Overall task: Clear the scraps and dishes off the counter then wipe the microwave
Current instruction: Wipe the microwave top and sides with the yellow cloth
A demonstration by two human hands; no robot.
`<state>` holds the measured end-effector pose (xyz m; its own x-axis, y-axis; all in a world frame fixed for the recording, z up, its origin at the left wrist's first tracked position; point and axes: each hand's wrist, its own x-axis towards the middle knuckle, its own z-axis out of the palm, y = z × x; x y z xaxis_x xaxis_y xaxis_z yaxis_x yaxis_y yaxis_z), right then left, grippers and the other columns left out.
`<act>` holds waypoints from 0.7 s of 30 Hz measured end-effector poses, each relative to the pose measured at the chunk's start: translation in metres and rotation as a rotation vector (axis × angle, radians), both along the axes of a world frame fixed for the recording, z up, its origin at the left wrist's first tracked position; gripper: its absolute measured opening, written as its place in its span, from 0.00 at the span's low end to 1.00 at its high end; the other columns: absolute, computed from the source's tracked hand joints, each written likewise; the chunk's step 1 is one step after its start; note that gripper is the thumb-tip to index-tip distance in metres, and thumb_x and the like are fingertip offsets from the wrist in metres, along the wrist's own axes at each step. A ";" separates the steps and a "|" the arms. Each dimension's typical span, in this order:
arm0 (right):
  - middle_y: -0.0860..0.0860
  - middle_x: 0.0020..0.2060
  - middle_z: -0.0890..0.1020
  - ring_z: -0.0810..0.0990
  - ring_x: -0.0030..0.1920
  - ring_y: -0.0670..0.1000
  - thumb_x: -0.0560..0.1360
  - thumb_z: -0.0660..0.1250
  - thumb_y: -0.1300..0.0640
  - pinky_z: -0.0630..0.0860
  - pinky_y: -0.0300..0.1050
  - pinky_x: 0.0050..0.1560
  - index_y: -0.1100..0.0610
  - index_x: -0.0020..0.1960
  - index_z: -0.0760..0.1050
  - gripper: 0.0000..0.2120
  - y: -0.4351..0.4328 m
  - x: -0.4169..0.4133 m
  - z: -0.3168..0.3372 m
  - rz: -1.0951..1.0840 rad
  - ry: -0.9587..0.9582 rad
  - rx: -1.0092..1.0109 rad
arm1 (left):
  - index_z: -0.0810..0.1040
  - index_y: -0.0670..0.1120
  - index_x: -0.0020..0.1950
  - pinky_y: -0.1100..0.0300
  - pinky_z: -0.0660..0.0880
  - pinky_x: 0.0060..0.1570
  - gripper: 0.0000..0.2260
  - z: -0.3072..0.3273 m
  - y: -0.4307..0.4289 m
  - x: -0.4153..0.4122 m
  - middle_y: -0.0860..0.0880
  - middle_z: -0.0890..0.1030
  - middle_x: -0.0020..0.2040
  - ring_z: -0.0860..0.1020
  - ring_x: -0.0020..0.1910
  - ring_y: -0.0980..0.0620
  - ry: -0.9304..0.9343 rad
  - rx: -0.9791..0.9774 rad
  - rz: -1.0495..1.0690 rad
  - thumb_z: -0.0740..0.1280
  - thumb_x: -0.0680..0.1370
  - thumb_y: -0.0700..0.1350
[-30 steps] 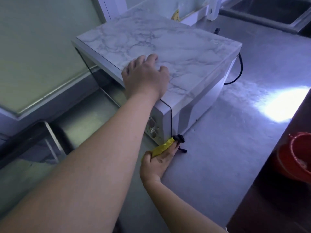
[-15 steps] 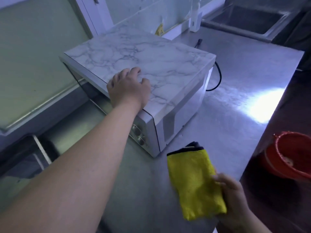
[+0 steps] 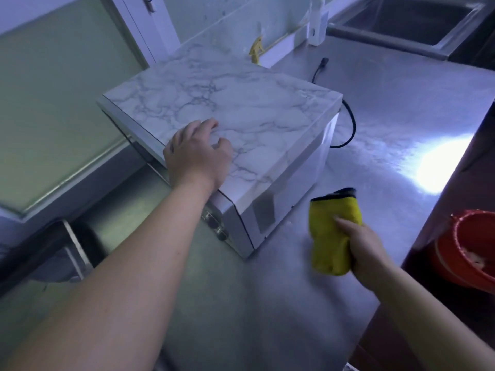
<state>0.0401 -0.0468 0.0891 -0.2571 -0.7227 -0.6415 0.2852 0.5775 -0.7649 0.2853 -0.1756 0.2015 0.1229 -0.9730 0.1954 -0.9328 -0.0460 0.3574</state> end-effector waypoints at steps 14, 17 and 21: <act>0.55 0.58 0.76 0.77 0.58 0.64 0.64 0.55 0.66 0.81 0.61 0.52 0.51 0.70 0.65 0.35 -0.138 -0.007 -0.039 0.059 0.213 -0.238 | 0.71 0.57 0.71 0.49 0.56 0.75 0.24 -0.003 -0.002 0.002 0.56 0.69 0.75 0.63 0.75 0.52 0.011 -0.005 0.019 0.56 0.76 0.57; 0.56 0.73 0.66 0.72 0.65 0.64 0.64 0.55 0.66 0.76 0.65 0.62 0.47 0.80 0.49 0.46 -0.133 0.011 -0.047 0.050 0.098 -0.234 | 0.72 0.58 0.71 0.48 0.57 0.75 0.24 -0.003 -0.002 0.003 0.56 0.69 0.74 0.64 0.74 0.52 0.017 -0.008 0.019 0.56 0.75 0.57; 0.59 0.78 0.58 0.66 0.72 0.68 0.65 0.61 0.67 0.70 0.71 0.68 0.48 0.81 0.41 0.51 -0.096 0.040 -0.059 0.156 -0.016 -0.127 | 0.72 0.58 0.71 0.48 0.58 0.74 0.24 -0.002 -0.002 0.003 0.56 0.70 0.74 0.65 0.73 0.51 0.029 -0.007 0.020 0.56 0.74 0.56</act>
<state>0.0802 -0.1426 0.0301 -0.1262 -0.8283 -0.5460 0.2121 0.5151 -0.8305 0.2885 -0.1780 0.1995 0.1484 -0.9689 0.1982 -0.9209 -0.0623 0.3849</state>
